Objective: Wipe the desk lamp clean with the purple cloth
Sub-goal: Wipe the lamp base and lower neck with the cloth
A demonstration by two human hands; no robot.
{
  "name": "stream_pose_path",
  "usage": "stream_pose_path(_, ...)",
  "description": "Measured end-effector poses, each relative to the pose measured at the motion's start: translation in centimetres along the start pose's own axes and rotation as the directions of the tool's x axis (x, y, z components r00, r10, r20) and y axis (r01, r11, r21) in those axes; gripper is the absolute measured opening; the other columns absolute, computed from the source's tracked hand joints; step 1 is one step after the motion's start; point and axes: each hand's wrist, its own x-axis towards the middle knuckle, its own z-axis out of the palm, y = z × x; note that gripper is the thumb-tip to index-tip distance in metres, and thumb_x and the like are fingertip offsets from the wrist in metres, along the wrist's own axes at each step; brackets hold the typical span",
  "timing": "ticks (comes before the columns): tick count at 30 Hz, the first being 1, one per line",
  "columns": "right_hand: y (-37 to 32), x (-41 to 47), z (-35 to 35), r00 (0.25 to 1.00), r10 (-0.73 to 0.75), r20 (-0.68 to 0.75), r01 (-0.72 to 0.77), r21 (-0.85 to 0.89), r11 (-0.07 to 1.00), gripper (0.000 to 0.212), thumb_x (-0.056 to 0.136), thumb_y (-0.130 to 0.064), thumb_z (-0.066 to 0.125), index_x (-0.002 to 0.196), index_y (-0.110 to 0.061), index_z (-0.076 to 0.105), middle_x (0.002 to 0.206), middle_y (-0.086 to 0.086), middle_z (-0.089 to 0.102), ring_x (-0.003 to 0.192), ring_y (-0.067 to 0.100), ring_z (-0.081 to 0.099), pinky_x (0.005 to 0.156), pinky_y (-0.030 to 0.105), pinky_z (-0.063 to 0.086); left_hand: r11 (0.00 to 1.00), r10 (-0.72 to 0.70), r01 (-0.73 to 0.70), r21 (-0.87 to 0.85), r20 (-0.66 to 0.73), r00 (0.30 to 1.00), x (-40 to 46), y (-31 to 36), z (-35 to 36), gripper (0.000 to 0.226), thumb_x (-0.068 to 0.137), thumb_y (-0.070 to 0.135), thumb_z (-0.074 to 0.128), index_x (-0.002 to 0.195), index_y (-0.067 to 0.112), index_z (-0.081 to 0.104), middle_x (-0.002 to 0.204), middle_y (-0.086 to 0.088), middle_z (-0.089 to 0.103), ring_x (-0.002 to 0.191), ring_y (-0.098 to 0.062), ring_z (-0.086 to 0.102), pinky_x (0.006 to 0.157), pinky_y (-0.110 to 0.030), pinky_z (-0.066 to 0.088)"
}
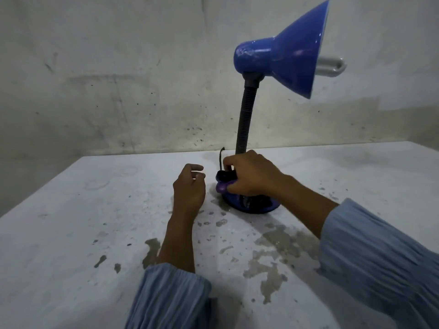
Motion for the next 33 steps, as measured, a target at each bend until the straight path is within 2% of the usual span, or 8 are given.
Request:
stream_pose_path(3,0.8,-0.3,-1.9,1.0,-0.004,0.027,0.0,0.132,0.991,0.025,0.061,-0.038,0.076,0.074,-0.03,0.056,0.079,-0.007,0.058,0.073,0.012,0.056,0.06,0.027,0.046,1.0,-0.01,0.01,0.018,0.021,1.0,0.0,0.1,0.2,0.02,0.091,0.013,0.042,0.1,0.021,0.057,0.102,-0.004,0.065,0.088,-0.017,0.059,0.079,-0.029,0.045)
stream_pose_path(8,2.3,0.4,-2.3,0.928,0.012,-0.372,0.055,0.169,0.984,0.031,0.068,-0.017,0.068,0.094,-0.03,0.057,0.088,0.003,0.065,0.078,0.02,0.057,0.061,0.032,0.049,1.0,-0.003,0.002,0.024,0.034,0.999,-0.3,0.1,0.0,0.02,0.092,0.013,0.042,0.103,0.019,0.057,0.101,-0.003,0.064,0.078,-0.01,0.058,0.071,-0.021,0.043)
stream_pose_path(11,3.1,0.3,-1.6,0.95,0.046,-0.309,0.039,0.265,0.963,0.032,0.068,-0.014,0.07,0.093,-0.031,0.058,0.092,0.0,0.067,0.081,0.021,0.061,0.069,0.039,0.054,1.0,0.014,-0.014,0.009,0.035,0.999,-0.4,0.1,-0.1,0.02,0.091,0.011,0.043,0.102,0.017,0.058,0.098,-0.003,0.064,0.072,-0.005,0.056,0.063,-0.014,0.041)
stream_pose_path(15,3.5,-0.2,0.1,0.999,0.027,-0.02,-0.022,0.198,0.98,0.031,0.064,-0.022,0.076,0.085,-0.035,0.057,0.097,-0.005,0.063,0.088,0.017,0.058,0.075,0.036,0.052,1.0,0.018,-0.018,-0.013,0.038,0.999,-0.4,0.1,-0.1,0.021,0.089,0.01,0.044,0.102,0.015,0.06,0.097,-0.005,0.065,0.078,-0.015,0.06,0.067,-0.021,0.043)
stream_pose_path(19,3.4,0.0,0.1,0.983,0.09,-0.162,-0.017,0.408,0.913,0.032,0.062,-0.018,0.08,0.082,-0.033,0.059,0.09,-0.008,0.063,0.086,0.013,0.06,0.068,0.02,0.048,1.0,-0.007,0.007,0.002,0.053,0.999,-0.3,0.1,-0.1,0.02,0.092,0.012,0.043,0.103,0.019,0.057,0.1,-0.003,0.063,0.084,-0.015,0.06,0.074,-0.024,0.044)
stream_pose_path(22,3.0,0.1,0.6,0.955,0.034,-0.296,0.032,0.215,0.976,0.031,0.069,-0.018,0.072,0.09,-0.035,0.058,0.087,-0.004,0.061,0.08,0.016,0.056,0.059,0.028,0.044,1.0,-0.014,0.013,0.021,0.055,0.998,-0.2,0.0,0.1,0.018,0.092,0.014,0.042,0.102,0.021,0.056,0.099,0.0,0.062,0.078,-0.009,0.058,0.073,-0.024,0.043)
stream_pose_path(26,2.0,0.0,2.2,0.947,-0.13,-0.294,0.115,-0.067,0.991,0.026,0.078,-0.013,0.065,0.101,-0.024,0.063,0.094,0.003,0.063,0.099,0.024,0.049,0.061,0.032,0.04,1.0,-0.01,0.009,0.019,0.054,0.999,-0.2,0.0,0.1,0.018,0.092,0.014,0.043,0.101,0.022,0.056,0.101,-0.001,0.062,0.086,-0.016,0.059,0.074,-0.024,0.041)
stream_pose_path(33,1.2,-0.1,1.5,0.98,-0.057,-0.191,0.041,-0.09,0.995,0.014,0.072,-0.015,0.066,0.084,-0.018,0.059,0.086,0.006,0.063,0.078,0.023,0.053,0.051,0.025,0.033,1.0,0.011,-0.01,-0.024,0.062,0.998,-0.5,0.1,-0.1,0.022,0.089,0.009,0.043,0.102,0.017,0.058,0.094,-0.003,0.065,0.084,-0.015,0.06,0.068,-0.021,0.043)
